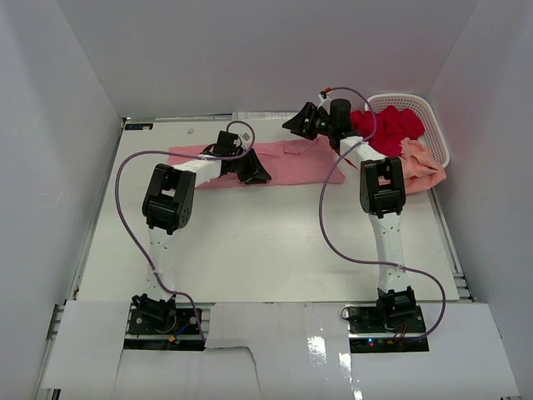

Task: Fold and stack the t-shirts
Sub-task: Fold the other side of the tshirt into a rectangle

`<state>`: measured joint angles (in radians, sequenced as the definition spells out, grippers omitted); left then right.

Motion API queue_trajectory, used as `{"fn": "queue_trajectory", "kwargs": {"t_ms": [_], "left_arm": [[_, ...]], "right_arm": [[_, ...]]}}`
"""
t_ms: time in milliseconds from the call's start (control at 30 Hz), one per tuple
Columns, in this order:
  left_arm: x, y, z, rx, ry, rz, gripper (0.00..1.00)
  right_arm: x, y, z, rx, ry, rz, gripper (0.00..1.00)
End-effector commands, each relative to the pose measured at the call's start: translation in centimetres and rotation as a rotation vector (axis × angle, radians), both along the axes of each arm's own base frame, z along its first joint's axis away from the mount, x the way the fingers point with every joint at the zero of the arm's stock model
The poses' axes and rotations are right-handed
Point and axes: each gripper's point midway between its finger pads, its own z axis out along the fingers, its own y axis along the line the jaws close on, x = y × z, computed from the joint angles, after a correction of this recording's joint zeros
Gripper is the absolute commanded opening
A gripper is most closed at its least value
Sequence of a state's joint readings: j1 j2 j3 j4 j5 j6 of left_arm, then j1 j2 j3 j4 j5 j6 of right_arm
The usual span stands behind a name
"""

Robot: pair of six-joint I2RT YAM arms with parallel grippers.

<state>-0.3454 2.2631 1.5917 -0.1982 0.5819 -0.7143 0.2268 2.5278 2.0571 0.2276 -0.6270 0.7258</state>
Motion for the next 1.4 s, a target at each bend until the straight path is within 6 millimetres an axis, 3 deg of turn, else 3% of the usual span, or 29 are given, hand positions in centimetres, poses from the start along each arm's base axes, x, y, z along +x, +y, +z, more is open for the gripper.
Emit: {"fn": "queue_trajectory", "kwargs": {"t_ms": [0, 133, 333, 533, 633, 767, 900, 933, 967, 1000, 1033, 1067, 1167, 1200, 1367], "left_arm": [[-0.3, -0.7, 2.3, -0.022, -0.055, -0.032, 0.4], [-0.5, -0.6, 2.6, -0.016, -0.066, -0.032, 0.4], [-0.4, -1.1, 2.8, -0.026, -0.062, -0.043, 0.4], [-1.0, -1.4, 2.3, 0.004, -0.046, -0.057, 0.4], [-1.8, -1.3, 1.5, 0.028, -0.011, -0.066, 0.4], [-2.8, -1.1, 0.6, 0.075, 0.015, -0.075, 0.4], [-2.9, -0.3, -0.1, 0.126, 0.023, -0.055, 0.4], [-2.9, -0.2, -0.1, 0.132, 0.025, -0.051, 0.4], [-3.0, -0.1, -0.1, 0.138, 0.026, -0.049, 0.4], [-3.0, 0.0, -0.3, 0.147, 0.028, -0.044, 0.4], [-3.0, 0.1, -0.2, 0.151, 0.027, -0.04, 0.4], [-3.3, 0.4, -0.2, 0.159, 0.032, -0.037, 0.4], [-3.4, 0.8, -0.2, 0.176, 0.029, -0.021, 0.4], [-3.5, 0.9, -0.3, 0.18, 0.03, -0.021, 0.4], [-3.8, 1.2, -0.3, 0.194, 0.026, -0.019, 0.4]], "right_arm": [[0.7, 0.0, 2.1, 0.078, -0.125, 0.031, 0.69], [-0.9, -0.6, 3.1, -0.001, -0.151, 0.051, 0.68], [-3.2, -1.9, 1.9, -0.105, -0.076, 0.04, 0.62], [-2.4, -2.5, -0.4, -0.26, -0.117, 0.076, 0.6], [-2.1, -3.1, -2.5, -0.349, -0.134, 0.094, 0.59], [-1.8, -3.9, -3.1, -0.435, -0.17, 0.102, 0.6], [-3.9, -5.6, -3.5, -0.549, -0.103, 0.101, 0.58], [-4.5, -6.0, -1.4, -0.566, -0.131, 0.082, 0.58], [-6.1, -7.0, -3.8, -0.62, -0.075, 0.069, 0.56], [-6.9, -7.6, -3.9, -0.643, -0.064, 0.06, 0.55], [-7.7, -8.0, -2.5, -0.652, -0.078, 0.049, 0.53], [-9.7, -8.7, -4.8, -0.685, -0.013, 0.056, 0.5], [-12.3, -9.8, -5.0, -0.712, 0.021, 0.035, 0.49], [-13.5, -10.4, -6.4, -0.732, 0.063, 0.024, 0.49], [-13.5, -11.2, -6.6, -0.785, 0.089, -0.014, 0.48]]}}
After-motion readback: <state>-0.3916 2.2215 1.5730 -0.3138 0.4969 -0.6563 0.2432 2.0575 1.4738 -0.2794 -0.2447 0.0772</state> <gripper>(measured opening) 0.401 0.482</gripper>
